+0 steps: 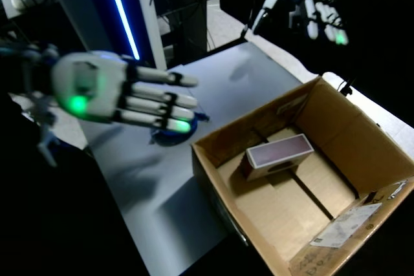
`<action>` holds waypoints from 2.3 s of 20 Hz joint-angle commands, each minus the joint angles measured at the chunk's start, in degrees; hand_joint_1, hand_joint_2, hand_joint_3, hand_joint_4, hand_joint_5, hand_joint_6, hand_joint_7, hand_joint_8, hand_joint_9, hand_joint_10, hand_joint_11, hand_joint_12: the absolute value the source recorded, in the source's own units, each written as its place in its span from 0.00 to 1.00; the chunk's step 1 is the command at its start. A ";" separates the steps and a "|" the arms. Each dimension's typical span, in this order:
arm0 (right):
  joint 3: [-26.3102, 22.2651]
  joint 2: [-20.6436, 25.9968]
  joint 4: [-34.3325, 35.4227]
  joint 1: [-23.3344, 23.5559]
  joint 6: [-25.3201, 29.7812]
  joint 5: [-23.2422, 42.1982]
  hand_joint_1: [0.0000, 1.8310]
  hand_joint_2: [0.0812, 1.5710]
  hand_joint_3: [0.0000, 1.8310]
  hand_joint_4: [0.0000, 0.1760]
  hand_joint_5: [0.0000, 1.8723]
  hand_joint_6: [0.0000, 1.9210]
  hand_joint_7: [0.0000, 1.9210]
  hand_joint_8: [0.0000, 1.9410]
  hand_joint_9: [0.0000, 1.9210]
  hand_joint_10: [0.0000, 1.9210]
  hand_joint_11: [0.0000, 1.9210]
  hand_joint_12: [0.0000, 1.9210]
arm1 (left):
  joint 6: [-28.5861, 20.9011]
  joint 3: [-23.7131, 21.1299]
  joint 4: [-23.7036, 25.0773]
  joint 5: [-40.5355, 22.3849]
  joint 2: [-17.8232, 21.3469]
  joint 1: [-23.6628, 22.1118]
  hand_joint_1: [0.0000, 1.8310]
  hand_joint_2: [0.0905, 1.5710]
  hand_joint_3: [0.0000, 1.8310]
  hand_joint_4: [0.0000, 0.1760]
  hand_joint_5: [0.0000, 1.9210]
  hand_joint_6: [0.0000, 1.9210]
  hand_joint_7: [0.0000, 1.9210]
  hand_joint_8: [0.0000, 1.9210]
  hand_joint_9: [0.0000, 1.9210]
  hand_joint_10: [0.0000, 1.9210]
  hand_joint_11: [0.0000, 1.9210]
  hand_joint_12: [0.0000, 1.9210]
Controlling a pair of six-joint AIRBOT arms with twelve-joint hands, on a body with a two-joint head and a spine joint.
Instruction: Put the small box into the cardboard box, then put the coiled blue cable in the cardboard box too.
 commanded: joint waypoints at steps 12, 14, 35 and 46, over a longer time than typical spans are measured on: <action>4.85 -6.25 -5.23 4.58 0.18 -4.61 0.43 0.51 0.00 1.00 0.01 0.00 0.00 0.00 0.00 0.00 0.00 0.00 | -0.53 0.16 0.56 -7.77 -0.37 -0.38 0.36 0.46 0.00 1.00 0.05 0.00 0.01 0.00 0.00 0.00 0.01 0.00; 5.96 -7.74 -6.29 4.76 0.18 -6.47 0.42 0.51 0.00 1.00 0.00 0.00 0.00 0.00 0.00 0.00 0.00 0.00 | -0.58 0.16 0.56 -7.55 -0.48 -0.38 0.37 0.47 0.00 1.00 0.05 0.00 0.01 0.00 0.00 0.00 0.01 0.00; 9.77 -13.03 -10.15 5.17 0.19 -14.67 0.56 0.53 0.00 1.00 0.13 0.00 0.02 0.00 0.06 0.01 0.00 0.38 | -2.40 0.53 1.07 -7.23 -1.54 -0.39 0.38 0.48 0.00 1.00 0.07 0.00 0.03 0.00 0.01 0.00 0.03 0.01; 9.76 -12.51 -9.26 5.16 0.20 -14.66 0.59 0.65 0.00 0.00 0.38 0.01 0.36 0.00 0.51 0.17 0.41 0.58 | -2.61 0.52 1.10 -7.24 -1.90 -0.39 0.37 0.49 0.00 1.00 0.08 0.00 0.04 0.00 0.02 0.00 0.04 0.01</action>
